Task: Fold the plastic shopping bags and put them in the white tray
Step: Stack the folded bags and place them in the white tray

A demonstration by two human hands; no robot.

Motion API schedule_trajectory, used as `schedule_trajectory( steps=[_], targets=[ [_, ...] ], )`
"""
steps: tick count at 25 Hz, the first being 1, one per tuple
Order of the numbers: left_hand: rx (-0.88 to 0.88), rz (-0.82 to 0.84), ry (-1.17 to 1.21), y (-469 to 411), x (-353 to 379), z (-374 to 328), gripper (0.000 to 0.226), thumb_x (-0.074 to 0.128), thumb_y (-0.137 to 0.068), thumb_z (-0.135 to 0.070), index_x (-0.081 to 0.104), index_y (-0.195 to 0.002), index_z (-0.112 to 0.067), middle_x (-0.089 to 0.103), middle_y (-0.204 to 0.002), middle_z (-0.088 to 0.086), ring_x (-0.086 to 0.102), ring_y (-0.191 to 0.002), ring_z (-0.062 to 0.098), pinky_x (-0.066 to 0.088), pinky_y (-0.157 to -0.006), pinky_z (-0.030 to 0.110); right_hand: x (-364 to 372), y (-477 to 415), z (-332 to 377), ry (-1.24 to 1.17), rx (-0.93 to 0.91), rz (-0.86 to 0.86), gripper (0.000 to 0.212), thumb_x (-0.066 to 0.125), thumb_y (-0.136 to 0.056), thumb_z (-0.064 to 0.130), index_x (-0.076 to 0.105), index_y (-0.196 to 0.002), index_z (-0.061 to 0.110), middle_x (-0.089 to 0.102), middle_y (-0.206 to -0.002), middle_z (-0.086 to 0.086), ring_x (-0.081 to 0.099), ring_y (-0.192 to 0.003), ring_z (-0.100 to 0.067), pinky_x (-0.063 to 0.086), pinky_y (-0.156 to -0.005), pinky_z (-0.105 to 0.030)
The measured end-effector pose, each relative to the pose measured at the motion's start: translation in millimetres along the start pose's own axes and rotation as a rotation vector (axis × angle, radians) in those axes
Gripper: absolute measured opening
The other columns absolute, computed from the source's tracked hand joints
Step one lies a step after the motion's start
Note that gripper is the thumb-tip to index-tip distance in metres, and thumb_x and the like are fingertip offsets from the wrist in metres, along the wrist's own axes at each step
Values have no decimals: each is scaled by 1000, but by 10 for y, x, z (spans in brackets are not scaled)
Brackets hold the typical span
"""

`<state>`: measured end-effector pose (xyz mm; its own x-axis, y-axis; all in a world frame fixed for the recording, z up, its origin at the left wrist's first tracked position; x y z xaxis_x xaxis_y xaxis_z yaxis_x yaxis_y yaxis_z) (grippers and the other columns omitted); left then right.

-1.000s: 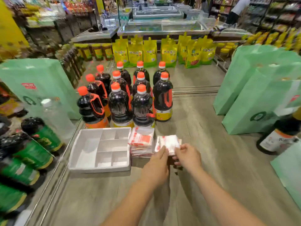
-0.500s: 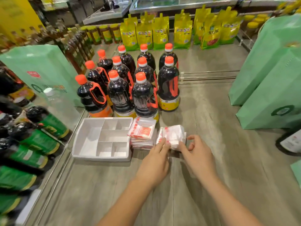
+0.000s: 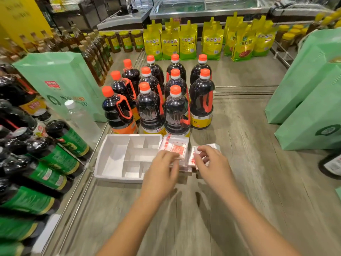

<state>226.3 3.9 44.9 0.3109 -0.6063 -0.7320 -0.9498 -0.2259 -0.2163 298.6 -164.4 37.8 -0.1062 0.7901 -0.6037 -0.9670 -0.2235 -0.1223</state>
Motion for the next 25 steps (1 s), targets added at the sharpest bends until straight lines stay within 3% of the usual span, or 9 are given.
schedule_trajectory(
  steps=[3,6,9,12,15,19,23,25],
  targets=[
    [-186,-57,2,-289,-173,230,24,56,-97,-31,60,-119,-23,55,-116,-6,59,-102,11,52,-86,36,161,-131,159,-96,162,67,24,64,-93,40,59,-110,25,63,-89,13,61,-77,0,47,-65,-21],
    [-341,91,-13,-492,-177,362,43,59,-96,-35,53,-134,-15,56,-126,4,59,-110,21,50,-95,40,302,-249,241,-66,240,91,32,67,-88,48,52,-107,27,63,-88,12,63,-83,-8,50,-72,-29],
    [-425,159,77,-596,-142,405,46,62,-95,-33,52,-135,-12,65,-118,6,61,-99,18,45,-83,28,423,-321,241,-96,321,116,33,71,-85,44,55,-104,22,66,-85,6,66,-81,-14,47,-65,-25],
    [-479,176,186,-657,-130,479,41,68,-92,-33,55,-126,-16,67,-103,2,63,-91,16,49,-80,30,457,-346,205,-126,355,113,31,76,-83,37,57,-103,22,67,-86,4,66,-78,-14,42,-59,-22],
    [-514,187,298,-680,-107,567,34,70,-90,-28,58,-120,-15,68,-92,2,68,-84,17,58,-83,42,469,-337,197,-151,332,97,21,75,-83,33,59,-95,28,68,-83,5,68,-76,-16,42,-59,-24],
    [-494,150,424,-644,-148,545,18,66,-91,-23,59,-106,-15,68,-82,0,67,-69,14,61,-75,42,410,-296,286,-190,283,62,9,69,-88,35,63,-87,29,66,-79,7,65,-73,-14,44,-61,-26],
    [-441,127,454,-529,-260,524,16,68,-92,-27,61,-102,-18,68,-81,2,66,-70,12,60,-76,42,357,-240,344,-192,213,89,10,73,-85,29,65,-90,28,65,-73,9,58,-66,-8,38,-58,-19],
    [-435,125,454,-421,-385,550,18,70,-91,-27,60,-106,-23,70,-83,4,67,-73,11,61,-73,35,374,-191,406,-159,153,135,23,75,-83,28,61,-99,35,67,-73,7,61,-67,-4,40,-59,-19]
  ],
)
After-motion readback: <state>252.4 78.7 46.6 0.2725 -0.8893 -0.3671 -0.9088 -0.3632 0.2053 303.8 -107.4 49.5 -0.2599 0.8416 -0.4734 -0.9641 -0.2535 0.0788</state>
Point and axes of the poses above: each hand's wrist, its own y-axis away from the middle knuckle, its own x-axis out of the palm, z = x × y, the point moved 2 cm from there along -y, towards the middle knuckle
